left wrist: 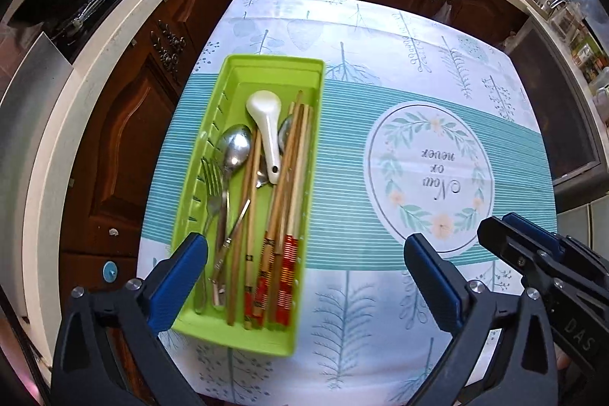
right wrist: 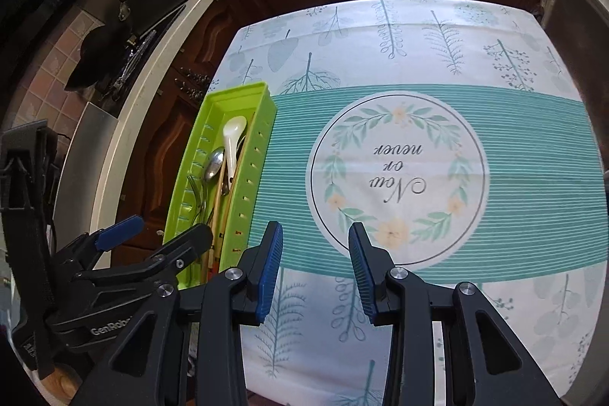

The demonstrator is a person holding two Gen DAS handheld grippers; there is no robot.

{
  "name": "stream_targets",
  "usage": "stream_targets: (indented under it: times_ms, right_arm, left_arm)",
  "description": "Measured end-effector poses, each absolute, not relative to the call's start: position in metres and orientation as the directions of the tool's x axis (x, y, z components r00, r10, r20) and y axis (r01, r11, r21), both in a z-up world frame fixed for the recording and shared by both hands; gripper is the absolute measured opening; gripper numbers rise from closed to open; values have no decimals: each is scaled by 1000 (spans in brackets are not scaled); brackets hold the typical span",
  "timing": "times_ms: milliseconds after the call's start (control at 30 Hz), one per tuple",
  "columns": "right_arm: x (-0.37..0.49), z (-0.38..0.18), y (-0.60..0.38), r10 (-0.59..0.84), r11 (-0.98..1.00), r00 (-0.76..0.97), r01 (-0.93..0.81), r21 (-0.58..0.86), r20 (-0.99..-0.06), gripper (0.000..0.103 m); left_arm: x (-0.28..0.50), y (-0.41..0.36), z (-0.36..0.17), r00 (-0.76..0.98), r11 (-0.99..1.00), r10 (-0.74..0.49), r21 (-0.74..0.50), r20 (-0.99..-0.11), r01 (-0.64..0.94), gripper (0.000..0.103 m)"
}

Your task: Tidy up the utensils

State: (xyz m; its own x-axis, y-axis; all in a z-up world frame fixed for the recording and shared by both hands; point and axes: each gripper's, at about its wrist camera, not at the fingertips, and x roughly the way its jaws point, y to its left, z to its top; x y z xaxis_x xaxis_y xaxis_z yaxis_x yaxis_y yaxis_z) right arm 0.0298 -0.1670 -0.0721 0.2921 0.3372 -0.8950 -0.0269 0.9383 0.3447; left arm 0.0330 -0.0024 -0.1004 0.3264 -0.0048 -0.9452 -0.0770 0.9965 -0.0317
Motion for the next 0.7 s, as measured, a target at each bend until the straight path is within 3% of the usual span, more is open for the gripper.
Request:
stream_targets:
  times_ms: [200,700]
  right_arm:
    - [11,-49,-189,320,945,338,-50,323,-885,56]
    - [-13,-2,-210,255,964,424,-36,265,-869,59]
  left_arm:
    - [20,-22,-83,376,995,3,-33,-926,-91,102]
    - [15,-43,-51,439,998,20,-12,-898,-69,102]
